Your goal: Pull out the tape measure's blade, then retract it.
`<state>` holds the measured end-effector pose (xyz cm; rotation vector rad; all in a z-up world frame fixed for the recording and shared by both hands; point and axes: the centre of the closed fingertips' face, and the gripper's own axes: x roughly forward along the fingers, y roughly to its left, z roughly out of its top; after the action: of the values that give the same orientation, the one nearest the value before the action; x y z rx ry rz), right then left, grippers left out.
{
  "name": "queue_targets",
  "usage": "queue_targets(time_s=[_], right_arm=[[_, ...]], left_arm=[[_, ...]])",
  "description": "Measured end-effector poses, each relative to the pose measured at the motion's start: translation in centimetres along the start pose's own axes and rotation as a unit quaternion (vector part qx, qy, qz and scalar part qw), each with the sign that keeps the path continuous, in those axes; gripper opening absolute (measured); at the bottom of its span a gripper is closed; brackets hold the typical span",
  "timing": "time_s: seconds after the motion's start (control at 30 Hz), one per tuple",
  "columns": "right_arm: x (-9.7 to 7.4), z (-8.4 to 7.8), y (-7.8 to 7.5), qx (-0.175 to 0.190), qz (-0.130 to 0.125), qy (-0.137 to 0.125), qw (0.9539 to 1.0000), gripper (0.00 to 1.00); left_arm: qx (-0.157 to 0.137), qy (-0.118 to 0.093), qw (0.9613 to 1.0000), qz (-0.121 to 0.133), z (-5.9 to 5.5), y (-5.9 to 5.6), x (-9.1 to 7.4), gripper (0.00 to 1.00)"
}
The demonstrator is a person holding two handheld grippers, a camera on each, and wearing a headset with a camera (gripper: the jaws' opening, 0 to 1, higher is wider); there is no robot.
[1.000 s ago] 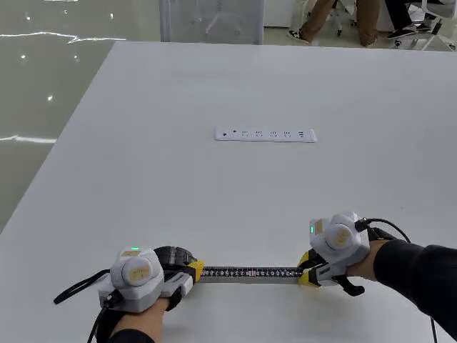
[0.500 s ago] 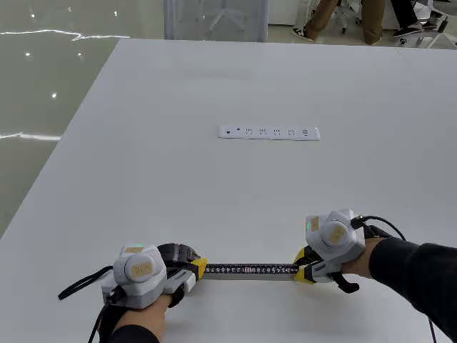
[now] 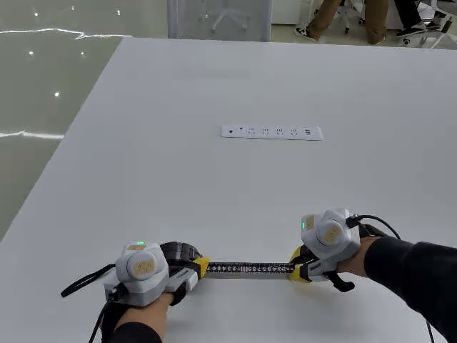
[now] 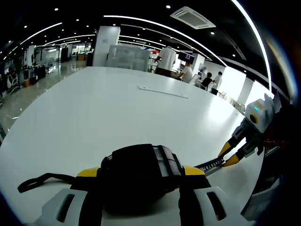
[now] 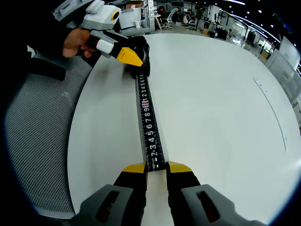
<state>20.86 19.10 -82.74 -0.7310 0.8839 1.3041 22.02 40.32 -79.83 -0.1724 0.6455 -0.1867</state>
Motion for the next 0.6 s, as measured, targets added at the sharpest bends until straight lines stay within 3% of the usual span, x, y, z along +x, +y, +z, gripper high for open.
queue_targets(time_s=[0.6], right_arm=[[0.9, 1.5, 0.2, 0.002, 0.006, -0.011, 0.9999, 0.11]], left_arm=[[-0.001, -0.001, 1.0, -0.003, 0.0, 0.0, -0.1, 0.61]])
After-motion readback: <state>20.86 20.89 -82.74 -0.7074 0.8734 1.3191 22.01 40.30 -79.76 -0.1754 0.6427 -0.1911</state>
